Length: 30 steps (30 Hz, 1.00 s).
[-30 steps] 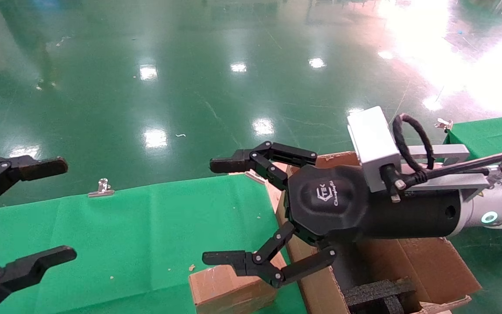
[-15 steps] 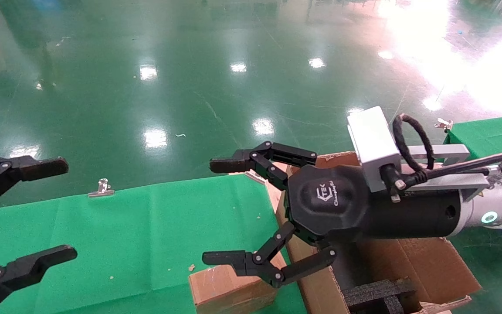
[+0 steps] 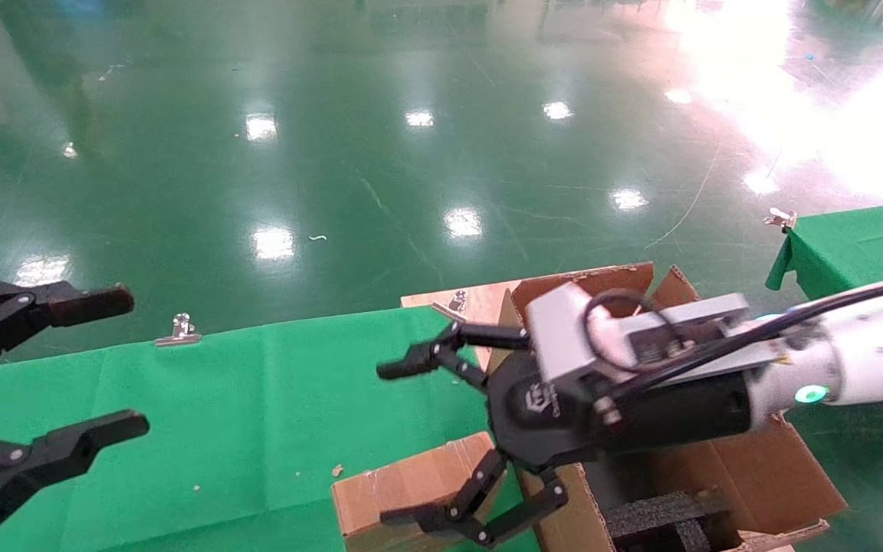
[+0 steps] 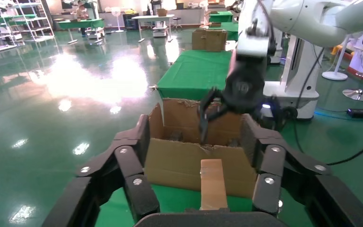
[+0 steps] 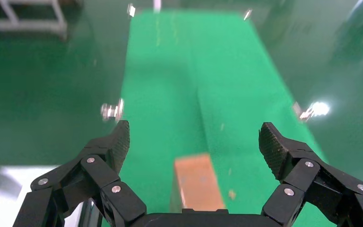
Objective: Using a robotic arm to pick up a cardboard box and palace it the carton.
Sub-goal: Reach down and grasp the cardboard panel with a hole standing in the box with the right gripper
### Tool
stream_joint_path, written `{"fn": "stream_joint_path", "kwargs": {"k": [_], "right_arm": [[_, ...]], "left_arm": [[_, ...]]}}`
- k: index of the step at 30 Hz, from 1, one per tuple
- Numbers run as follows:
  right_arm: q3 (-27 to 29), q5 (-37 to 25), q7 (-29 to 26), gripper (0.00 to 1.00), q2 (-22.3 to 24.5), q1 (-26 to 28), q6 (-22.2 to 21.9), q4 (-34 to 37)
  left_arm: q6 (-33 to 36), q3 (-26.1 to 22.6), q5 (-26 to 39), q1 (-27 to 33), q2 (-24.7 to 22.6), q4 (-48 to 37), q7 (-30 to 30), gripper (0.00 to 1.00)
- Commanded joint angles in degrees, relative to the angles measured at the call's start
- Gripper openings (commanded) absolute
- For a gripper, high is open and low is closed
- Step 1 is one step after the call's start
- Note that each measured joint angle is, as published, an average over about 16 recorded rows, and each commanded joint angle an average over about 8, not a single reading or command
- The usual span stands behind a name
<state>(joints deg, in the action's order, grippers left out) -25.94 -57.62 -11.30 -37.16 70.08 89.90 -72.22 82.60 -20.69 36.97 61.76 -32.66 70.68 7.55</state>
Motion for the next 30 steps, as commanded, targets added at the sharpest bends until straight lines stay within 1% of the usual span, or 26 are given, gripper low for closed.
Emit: {"fn": "stream_joint_path", "kwargs": {"k": [1,10,20,26,27,30], "right_arm": [[-1.66,-2.45,-0.10,1.00,-0.60,1.48,0.44,0.29],[-10.22,-11.28,1.68,1.00,-4.19,6.90,0.54,2.60],[-18.27,-20.48,5.02,1.00,-10.09,13.05,0.12,7.54],[-22.94,-25.08,5.75,1.00,-13.34,16.97,0.37,10.42],[-23.75,-25.70,5.84,1.00,-13.83,17.56,0.40,10.73],[-25.94,-27.16,6.36,1.00,-15.17,19.05,0.36,11.38]], "left_arm": [[0.00,0.00,0.00,0.00,0.00,0.00,0.00,0.00],[0.00,0.00,0.00,0.00,0.00,0.00,0.00,0.00],[0.00,0.00,0.00,0.00,0.00,0.00,0.00,0.00],[0.00,0.00,0.00,0.00,0.00,0.00,0.00,0.00],[0.00,0.00,0.00,0.00,0.00,0.00,0.00,0.06],[0.00,0.00,0.00,0.00,0.00,0.00,0.00,0.44]]}}
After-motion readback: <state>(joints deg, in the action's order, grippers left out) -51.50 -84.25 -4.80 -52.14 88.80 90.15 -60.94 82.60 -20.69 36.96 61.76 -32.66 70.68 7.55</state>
